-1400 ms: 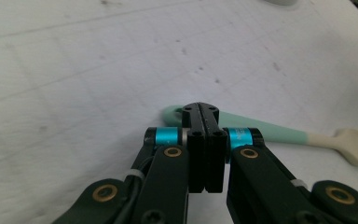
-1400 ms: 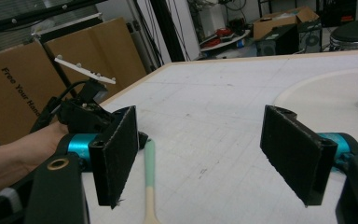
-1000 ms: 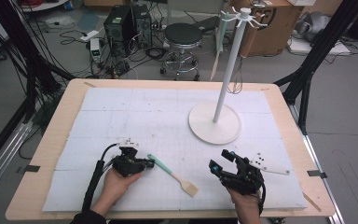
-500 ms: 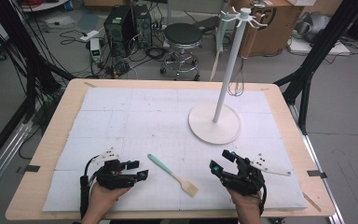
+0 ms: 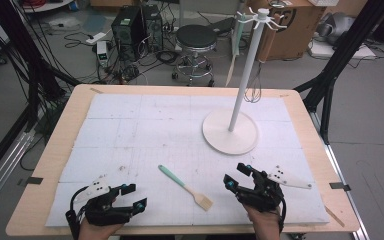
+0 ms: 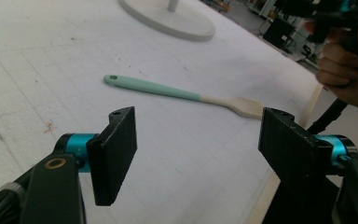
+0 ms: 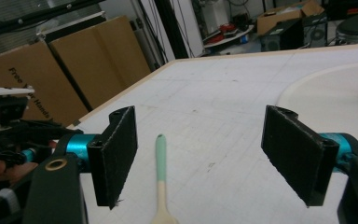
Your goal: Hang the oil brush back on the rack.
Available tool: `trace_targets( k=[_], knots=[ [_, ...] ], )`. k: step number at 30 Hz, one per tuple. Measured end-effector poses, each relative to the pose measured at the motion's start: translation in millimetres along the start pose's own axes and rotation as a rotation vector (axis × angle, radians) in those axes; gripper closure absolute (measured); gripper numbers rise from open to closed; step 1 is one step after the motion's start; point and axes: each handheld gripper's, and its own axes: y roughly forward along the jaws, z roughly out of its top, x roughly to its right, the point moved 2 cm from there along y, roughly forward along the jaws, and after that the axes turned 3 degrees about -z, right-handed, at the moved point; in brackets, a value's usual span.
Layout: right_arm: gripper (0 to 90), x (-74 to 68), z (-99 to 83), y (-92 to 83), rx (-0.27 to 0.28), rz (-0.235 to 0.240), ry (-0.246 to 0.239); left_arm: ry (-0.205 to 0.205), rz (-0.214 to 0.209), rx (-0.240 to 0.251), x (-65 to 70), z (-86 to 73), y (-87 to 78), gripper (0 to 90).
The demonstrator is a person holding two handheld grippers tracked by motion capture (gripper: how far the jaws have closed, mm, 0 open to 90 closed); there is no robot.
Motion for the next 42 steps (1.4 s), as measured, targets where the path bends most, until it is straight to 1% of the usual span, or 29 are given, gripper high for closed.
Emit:
trace_targets(
  k=[2, 3, 5, 9, 11, 13, 15, 18, 19, 22, 23, 24, 25, 27, 28, 30, 32, 35, 38, 42],
  knots=[
    [25.9, -2.5, -0.9, 6.3, -0.022, 0.017, 0.001, 0.007, 0.012, 0.024, 4.0, -0.5, -6.8, 28.4],
    [25.9, -4.1, -1.4, 9.5, -0.033, 0.029, 0.012, 0.008, 0.008, 0.035, 5.5, -0.9, -9.5, 28.4],
    [25.8, -6.4, -2.0, 17.2, -0.051, 0.071, 0.041, 0.014, 0.014, 0.057, 7.5, -1.8, -14.3, 28.4],
    [25.8, -11.4, -4.5, 32.4, -0.106, 0.117, 0.071, 0.024, 0.017, 0.066, 10.8, -3.3, -18.2, 28.1],
    [25.9, -12.9, -6.3, 39.7, -0.133, 0.124, 0.071, 0.032, 0.028, 0.068, 11.9, -3.9, -19.5, 28.1],
    [26.3, -14.1, -8.0, 46.5, -0.159, 0.126, 0.081, 0.038, 0.038, 0.076, 13.2, -4.2, -21.7, 28.1],
    [27.1, -14.7, -9.5, 53.2, -0.180, 0.126, 0.083, 0.036, 0.048, 0.071, 13.5, -4.9, -22.9, 27.3],
    [31.6, -15.6, -11.5, 62.9, -0.206, 0.143, 0.089, 0.043, 0.053, 0.067, 12.6, -5.8, -24.0, 26.7],
    [32.1, -15.6, -12.4, 66.1, -0.220, 0.145, 0.091, 0.041, 0.054, 0.073, 12.5, -5.7, -24.7, 26.7],
    [33.8, -16.6, -16.4, 75.9, -0.266, 0.149, 0.096, 0.046, 0.023, 0.099, 14.0, -4.8, -27.6, 26.6],
    [34.6, -17.4, -17.9, 78.9, -0.275, 0.152, 0.095, 0.043, 0.019, 0.105, 14.9, -4.8, -28.1, 26.3],
    [36.2, -18.5, -19.1, 81.2, -0.287, 0.156, 0.091, 0.035, 0.019, 0.102, 15.1, -4.8, -28.2, 26.2],
    [37.3, -19.0, -20.2, 83.8, -0.293, 0.153, 0.084, 0.033, 0.026, 0.094, 14.9, -5.2, -28.3, 25.8],
    [41.9, -20.0, -22.1, 88.0, -0.313, 0.161, 0.084, 0.027, 0.042, 0.081, 15.1, -6.1, -27.8, 25.4],
    [44.0, -20.4, -23.0, 89.9, -0.319, 0.161, 0.075, 0.023, 0.041, 0.076, 15.4, -6.3, -27.5, 25.4],
    [45.4, -21.9, -25.2, 93.7, -0.343, 0.166, 0.069, 0.026, 0.041, 0.083, 16.7, -6.5, -28.1, 25.4],
    [47.2, -22.7, -27.7, 97.7, -0.370, 0.159, 0.061, 0.028, 0.041, 0.087, 18.0, -6.1, -29.0, 25.4],
    [51.0, -23.5, -31.4, 103.0, -0.403, 0.159, 0.060, 0.029, 0.047, 0.082, 17.8, -6.9, -29.4, 25.4],
    [53.1, -25.0, -34.5, 108.0, -0.430, 0.156, 0.050, 0.019, 0.049, 0.081, 16.6, -7.9, -30.7, 25.3],
    [52.7, -27.2, -38.7, 114.3, -0.470, 0.150, 0.034, 0.016, 0.056, 0.086, 15.6, -8.8, -33.3, 25.0]
  ],
)
